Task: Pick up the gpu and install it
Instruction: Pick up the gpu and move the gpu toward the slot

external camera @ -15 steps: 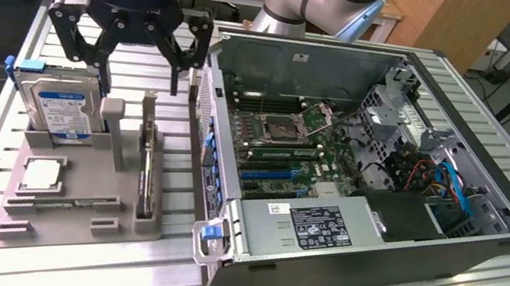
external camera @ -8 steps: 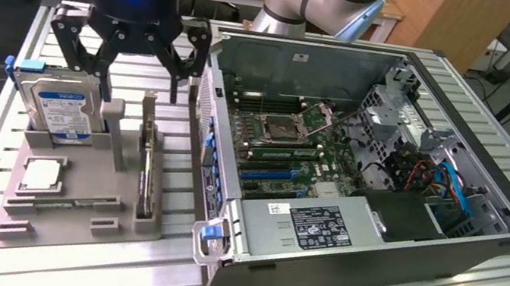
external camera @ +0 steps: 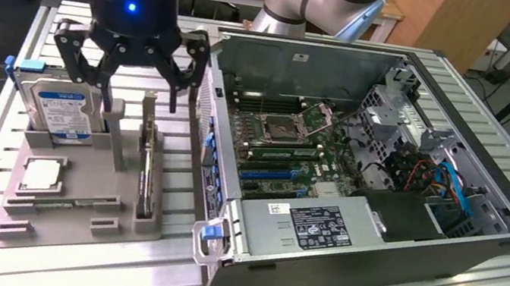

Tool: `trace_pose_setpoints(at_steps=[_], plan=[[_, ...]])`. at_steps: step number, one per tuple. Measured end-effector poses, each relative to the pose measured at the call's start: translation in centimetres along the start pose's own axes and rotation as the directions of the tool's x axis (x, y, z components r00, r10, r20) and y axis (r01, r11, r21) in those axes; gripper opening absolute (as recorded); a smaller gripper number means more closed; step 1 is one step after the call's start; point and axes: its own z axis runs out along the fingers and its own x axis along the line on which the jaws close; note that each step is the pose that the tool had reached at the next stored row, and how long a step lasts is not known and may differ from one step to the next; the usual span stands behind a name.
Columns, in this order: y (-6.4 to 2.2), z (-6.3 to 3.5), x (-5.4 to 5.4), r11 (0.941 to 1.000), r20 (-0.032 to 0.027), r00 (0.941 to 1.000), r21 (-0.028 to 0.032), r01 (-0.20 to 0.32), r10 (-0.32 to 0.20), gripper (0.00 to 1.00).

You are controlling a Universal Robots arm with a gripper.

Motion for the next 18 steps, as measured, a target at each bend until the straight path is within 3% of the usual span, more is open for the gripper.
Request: trace_pose_setpoints(at_steps=[4, 18], plan=[[-0.01, 0.71, 0.0, 1.0, -0.0001, 1.0, 0.0043, 0.0, 0.0, 0.76], [-0.6, 1.61, 0.0, 1.0, 0.0035, 1.0, 0.0057, 0.0, 0.0, 0.76]])
